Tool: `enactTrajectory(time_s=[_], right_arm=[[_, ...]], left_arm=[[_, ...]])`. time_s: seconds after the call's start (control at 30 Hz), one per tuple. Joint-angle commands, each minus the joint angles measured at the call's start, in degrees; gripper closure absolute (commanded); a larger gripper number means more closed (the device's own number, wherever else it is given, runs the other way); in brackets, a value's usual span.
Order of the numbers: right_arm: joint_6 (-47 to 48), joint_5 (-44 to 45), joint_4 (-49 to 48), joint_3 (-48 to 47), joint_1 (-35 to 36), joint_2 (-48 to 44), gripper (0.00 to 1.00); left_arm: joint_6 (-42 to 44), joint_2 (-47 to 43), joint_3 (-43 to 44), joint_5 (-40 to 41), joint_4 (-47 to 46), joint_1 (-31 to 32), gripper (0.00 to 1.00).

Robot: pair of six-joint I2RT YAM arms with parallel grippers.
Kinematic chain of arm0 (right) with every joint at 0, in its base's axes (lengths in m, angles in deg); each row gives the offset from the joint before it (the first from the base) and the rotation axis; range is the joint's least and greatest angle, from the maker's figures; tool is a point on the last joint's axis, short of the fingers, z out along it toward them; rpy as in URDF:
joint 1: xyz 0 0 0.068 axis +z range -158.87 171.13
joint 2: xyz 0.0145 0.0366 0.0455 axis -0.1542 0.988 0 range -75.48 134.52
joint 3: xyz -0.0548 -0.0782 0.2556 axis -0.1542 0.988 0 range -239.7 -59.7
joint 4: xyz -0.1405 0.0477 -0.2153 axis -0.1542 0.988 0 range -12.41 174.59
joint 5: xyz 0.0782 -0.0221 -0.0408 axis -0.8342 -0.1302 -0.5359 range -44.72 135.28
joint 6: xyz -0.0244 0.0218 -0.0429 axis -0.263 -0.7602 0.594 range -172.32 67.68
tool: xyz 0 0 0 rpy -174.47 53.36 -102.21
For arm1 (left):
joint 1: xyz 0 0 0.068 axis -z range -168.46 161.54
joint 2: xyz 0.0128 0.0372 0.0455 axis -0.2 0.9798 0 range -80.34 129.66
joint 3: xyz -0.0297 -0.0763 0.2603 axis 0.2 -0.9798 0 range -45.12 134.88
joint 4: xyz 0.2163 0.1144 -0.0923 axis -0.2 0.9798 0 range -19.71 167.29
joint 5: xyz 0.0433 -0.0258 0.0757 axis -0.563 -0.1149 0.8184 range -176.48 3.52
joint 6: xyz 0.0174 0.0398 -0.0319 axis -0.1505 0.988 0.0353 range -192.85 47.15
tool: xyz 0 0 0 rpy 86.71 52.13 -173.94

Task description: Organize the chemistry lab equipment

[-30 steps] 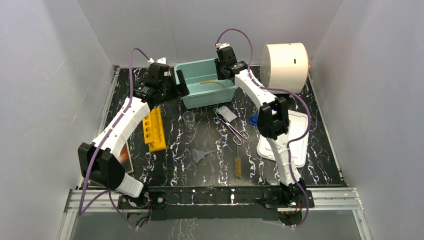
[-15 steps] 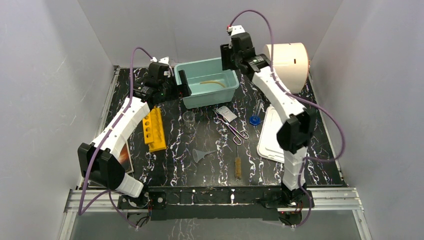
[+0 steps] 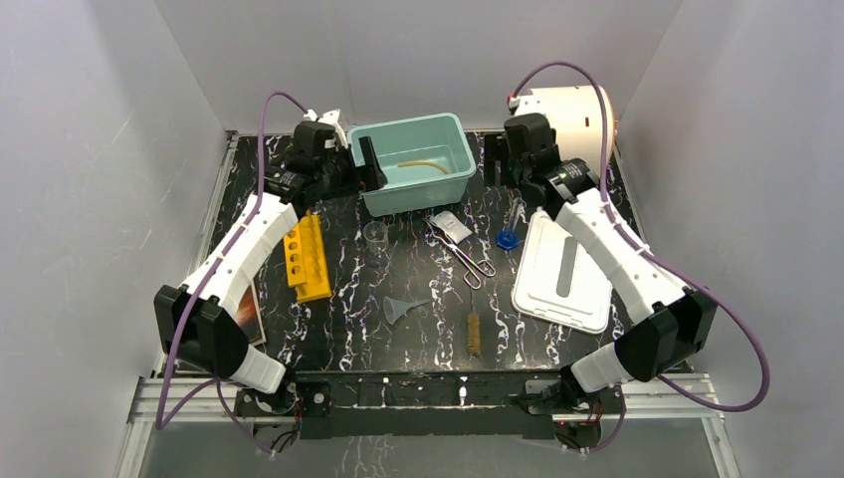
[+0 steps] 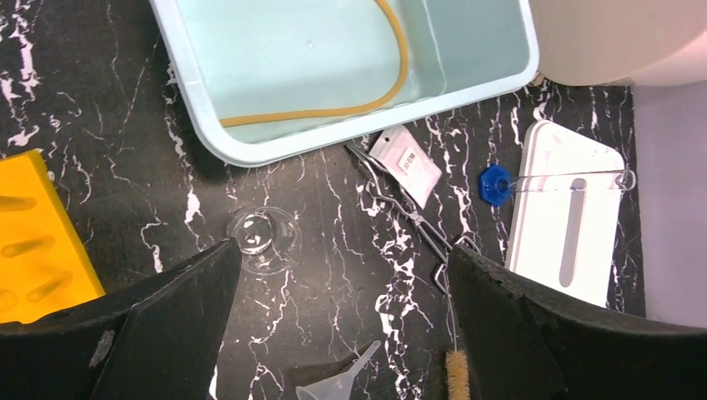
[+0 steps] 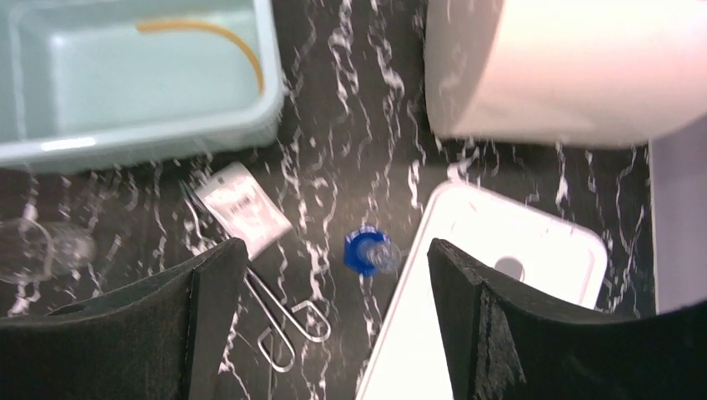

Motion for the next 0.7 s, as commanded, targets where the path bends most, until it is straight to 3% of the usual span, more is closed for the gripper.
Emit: enactTrajectory(time_s=[0.0, 0.43, 0.57, 0.67], right_arm=[[-5.75, 2.40, 2.84, 5.70, 0.06, -2.23, 0.12], [-10.77, 3.29, -10.14, 21.76, -3.93, -0.49, 0.23], [-5.75, -3.36, -20.54, 26.01, -6.19, -0.40, 0.35], [-5.05, -3.91, -20.71, 25.38, -6.69, 1.21, 0.42]], left_arm=[[0.93, 0.26, 2.49, -4.44, -2.40, -0.23, 0.06], [0.63, 4.14, 4.63, -9.49, -4.83, 0.62, 0.08], [0.69, 4.82, 5.21, -9.52, -4.78, 0.73, 0.08], [0.52, 5.30, 5.78, -9.32, -4.77, 0.79, 0.09]])
